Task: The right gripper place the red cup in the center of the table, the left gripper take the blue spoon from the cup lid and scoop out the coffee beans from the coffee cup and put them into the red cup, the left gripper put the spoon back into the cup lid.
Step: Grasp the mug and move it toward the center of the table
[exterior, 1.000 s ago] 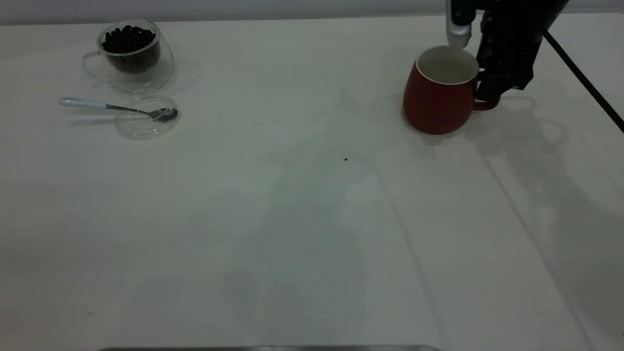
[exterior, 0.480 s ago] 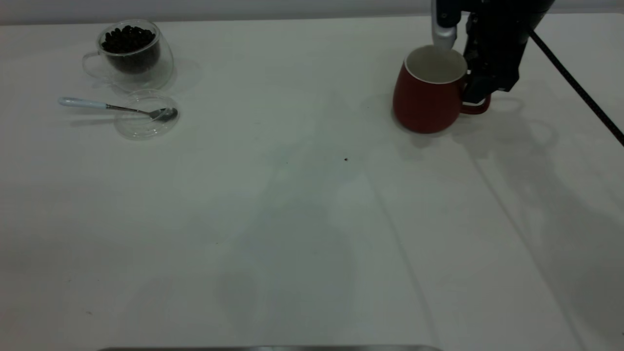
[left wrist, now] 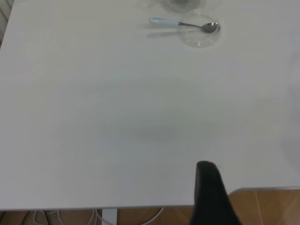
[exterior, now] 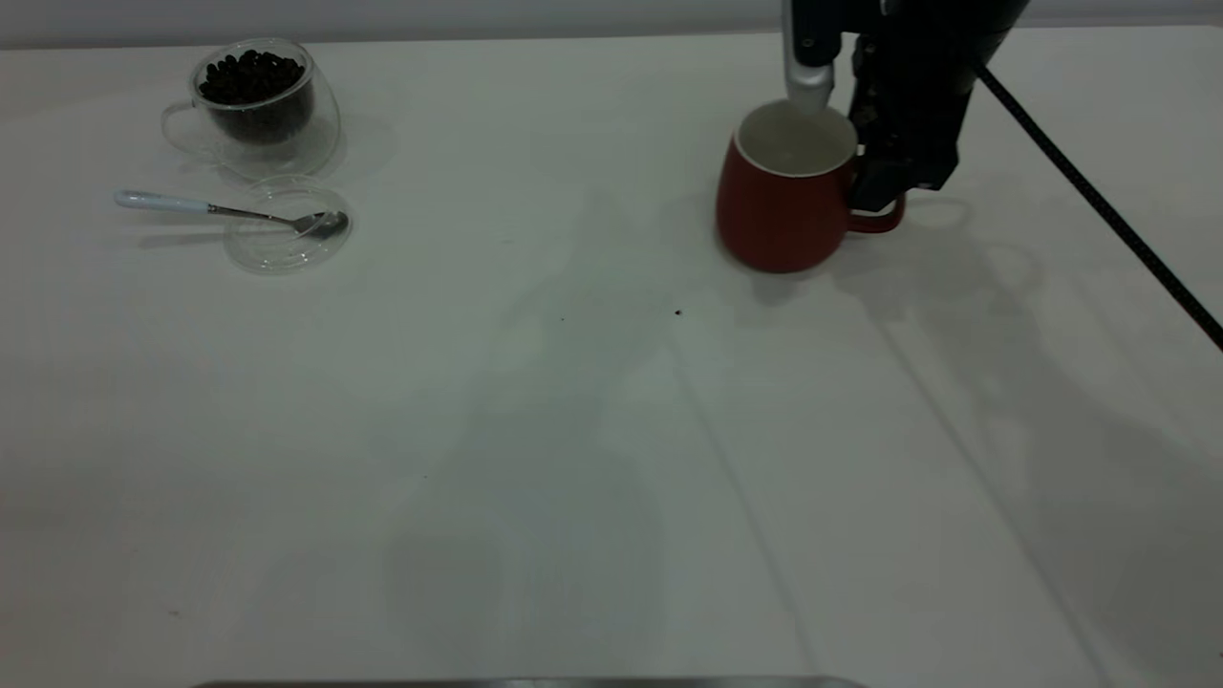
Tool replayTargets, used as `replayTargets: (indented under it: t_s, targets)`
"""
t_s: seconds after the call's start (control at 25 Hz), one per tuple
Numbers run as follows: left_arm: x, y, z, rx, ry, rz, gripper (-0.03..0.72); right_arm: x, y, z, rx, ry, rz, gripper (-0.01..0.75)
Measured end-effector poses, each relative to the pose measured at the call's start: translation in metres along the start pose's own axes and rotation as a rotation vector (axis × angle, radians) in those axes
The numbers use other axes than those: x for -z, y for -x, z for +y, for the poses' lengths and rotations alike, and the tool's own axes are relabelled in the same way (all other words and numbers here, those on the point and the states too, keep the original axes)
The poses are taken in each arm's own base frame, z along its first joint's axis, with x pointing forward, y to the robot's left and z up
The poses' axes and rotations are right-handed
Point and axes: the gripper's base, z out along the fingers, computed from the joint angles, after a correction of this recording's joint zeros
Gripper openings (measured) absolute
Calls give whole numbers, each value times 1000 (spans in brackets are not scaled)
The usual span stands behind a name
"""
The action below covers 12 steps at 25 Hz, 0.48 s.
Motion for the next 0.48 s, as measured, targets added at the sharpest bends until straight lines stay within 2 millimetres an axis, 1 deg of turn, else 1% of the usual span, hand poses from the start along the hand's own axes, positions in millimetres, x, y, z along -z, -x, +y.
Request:
replayTargets:
  t_s: [0.48]
  targets:
    - [0,0,0,0,0,0,518,-3,38,17,-16,30,-68,590]
